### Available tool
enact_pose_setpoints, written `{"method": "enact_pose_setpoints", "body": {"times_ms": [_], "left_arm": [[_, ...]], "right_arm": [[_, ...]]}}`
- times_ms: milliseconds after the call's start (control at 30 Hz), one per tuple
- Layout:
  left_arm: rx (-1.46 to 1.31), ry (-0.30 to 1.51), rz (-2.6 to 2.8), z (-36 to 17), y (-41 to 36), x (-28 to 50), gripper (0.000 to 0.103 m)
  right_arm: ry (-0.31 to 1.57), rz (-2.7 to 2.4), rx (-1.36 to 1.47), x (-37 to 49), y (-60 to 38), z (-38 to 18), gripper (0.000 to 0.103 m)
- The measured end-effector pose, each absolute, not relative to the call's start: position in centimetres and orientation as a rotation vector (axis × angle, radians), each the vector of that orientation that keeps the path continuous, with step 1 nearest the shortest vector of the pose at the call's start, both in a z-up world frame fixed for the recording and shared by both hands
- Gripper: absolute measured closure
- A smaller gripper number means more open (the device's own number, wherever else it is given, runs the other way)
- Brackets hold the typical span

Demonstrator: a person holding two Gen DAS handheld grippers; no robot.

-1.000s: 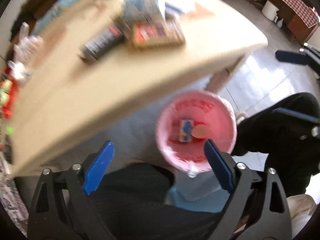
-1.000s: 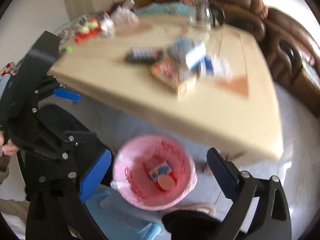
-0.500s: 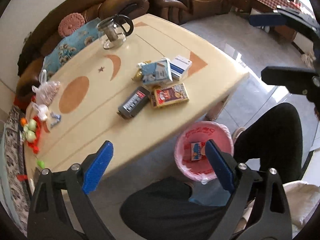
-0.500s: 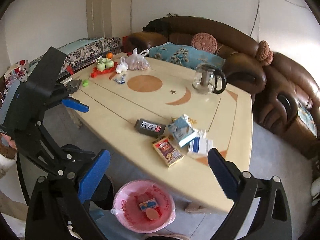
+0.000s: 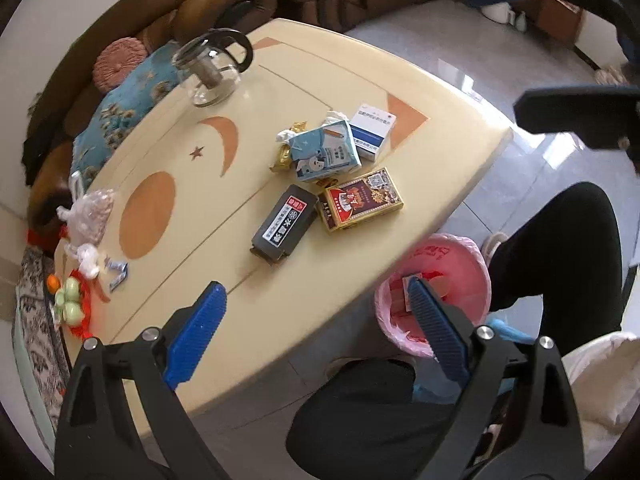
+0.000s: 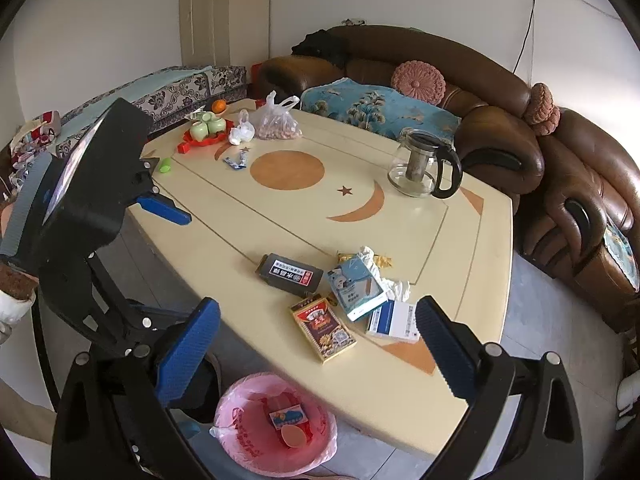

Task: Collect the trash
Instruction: 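Raise both tools back over the table toward the remaining boxes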

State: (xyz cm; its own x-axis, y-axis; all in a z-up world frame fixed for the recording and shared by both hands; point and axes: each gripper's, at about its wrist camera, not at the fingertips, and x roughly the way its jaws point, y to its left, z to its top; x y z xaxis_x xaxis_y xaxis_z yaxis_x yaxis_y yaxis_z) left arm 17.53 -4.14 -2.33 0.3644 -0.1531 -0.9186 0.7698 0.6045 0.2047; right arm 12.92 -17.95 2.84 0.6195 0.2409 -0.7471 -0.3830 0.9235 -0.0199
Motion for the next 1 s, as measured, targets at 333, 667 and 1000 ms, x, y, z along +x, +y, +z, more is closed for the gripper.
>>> {"method": "enact_pose_setpoints", "body": {"times_ms": [333,667,1000], "left_arm": [[0.768,1.081,-0.731,-5.5,-4.8,22.2,0.012],[0.818,1.175,-0.767,-10.6,-5.7,26.4,0.012],[0.869,1.222,-0.831,-14.1,-6.7,28.9,0.012]], "right_arm": [[0.874,0.360,-0.245,17.2,-18.1,1.5,0.007],[0.941,0.378,-0.278,21.7,-18.3,-1.5,0.007],[1.021,0.412,-0.324,25.5,-18.0,-5.5,0.007]]}}
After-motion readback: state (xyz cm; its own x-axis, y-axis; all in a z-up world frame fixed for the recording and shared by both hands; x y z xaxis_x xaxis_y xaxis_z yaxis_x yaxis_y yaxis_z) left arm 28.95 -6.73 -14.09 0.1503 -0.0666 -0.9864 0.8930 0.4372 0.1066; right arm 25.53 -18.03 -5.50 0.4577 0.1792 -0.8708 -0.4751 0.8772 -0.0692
